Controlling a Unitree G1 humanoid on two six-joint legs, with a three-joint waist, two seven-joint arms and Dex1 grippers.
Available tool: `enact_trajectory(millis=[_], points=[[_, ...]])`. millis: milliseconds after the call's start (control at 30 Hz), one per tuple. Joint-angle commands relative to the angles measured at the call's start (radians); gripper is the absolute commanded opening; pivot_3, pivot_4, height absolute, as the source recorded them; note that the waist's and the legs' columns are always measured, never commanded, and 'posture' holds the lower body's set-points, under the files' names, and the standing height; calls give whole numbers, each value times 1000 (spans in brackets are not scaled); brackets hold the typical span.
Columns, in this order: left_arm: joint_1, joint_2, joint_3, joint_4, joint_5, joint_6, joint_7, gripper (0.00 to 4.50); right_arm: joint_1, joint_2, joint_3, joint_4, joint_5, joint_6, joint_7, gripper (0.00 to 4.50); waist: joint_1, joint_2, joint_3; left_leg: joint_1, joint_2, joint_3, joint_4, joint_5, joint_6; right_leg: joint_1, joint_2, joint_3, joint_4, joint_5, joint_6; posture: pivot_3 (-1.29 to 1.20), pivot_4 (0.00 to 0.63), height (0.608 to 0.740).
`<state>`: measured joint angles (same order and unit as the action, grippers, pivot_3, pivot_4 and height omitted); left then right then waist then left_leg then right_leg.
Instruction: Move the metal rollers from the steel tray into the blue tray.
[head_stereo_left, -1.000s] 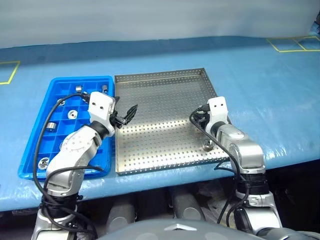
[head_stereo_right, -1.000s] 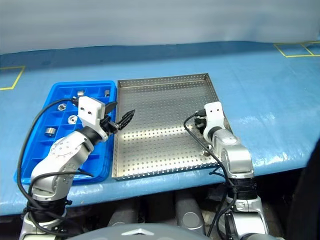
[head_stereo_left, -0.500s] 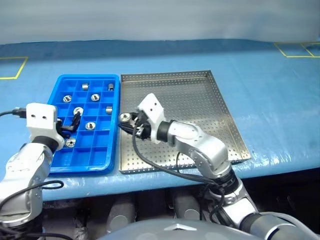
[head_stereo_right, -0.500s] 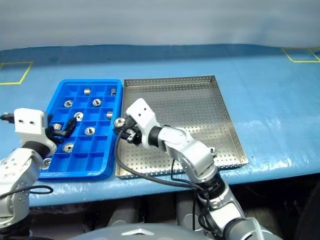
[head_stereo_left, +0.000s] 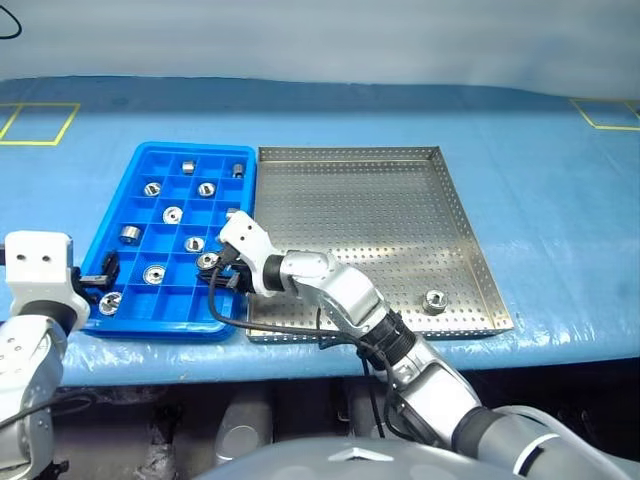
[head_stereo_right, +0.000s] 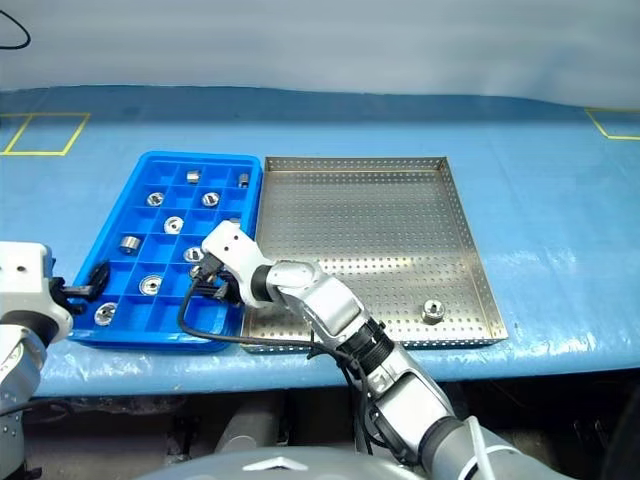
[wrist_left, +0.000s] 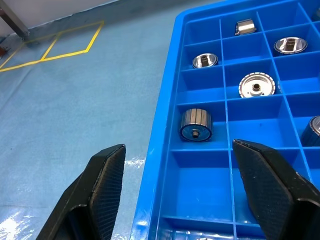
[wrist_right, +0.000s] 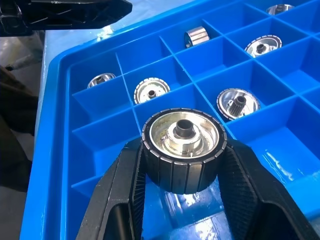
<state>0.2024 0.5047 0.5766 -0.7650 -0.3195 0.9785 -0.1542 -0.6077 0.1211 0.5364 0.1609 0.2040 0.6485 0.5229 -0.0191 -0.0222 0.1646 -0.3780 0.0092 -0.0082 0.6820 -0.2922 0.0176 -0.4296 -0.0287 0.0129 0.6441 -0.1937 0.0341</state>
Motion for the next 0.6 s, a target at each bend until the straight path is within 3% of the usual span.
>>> enact_trajectory(millis=[33,133,367,600], points=[[-11,-6,-4,-46,-3,-9,-7,3703,-27,21,-30,30,-16,-49,5,1694,0,0,0,0,0,0,0,0,0,0,0,0,0,0,0,44,150,740],[-19,-10,-25,-44,-3,-15,-10,3703,-44,24,-50,67,-25,-54,-1,1694,1,0,0,0,0,-1,0,0,-1,0,0,-1,0,0,-1,44,150,740],[-38,-9,-37,-28,1,-21,-15,3703,-36,10,-64,26,-33,-50,8,3920,4,0,0,0,0,-1,0,1,-1,0,0,-1,0,0,-1,22,150,740],[-80,-28,-92,-24,-25,-45,-39,3703,-4,-35,-129,-171,-31,-24,-30,3920,2,0,0,0,0,-2,0,0,-1,0,0,-1,0,0,-1,5,150,740]])
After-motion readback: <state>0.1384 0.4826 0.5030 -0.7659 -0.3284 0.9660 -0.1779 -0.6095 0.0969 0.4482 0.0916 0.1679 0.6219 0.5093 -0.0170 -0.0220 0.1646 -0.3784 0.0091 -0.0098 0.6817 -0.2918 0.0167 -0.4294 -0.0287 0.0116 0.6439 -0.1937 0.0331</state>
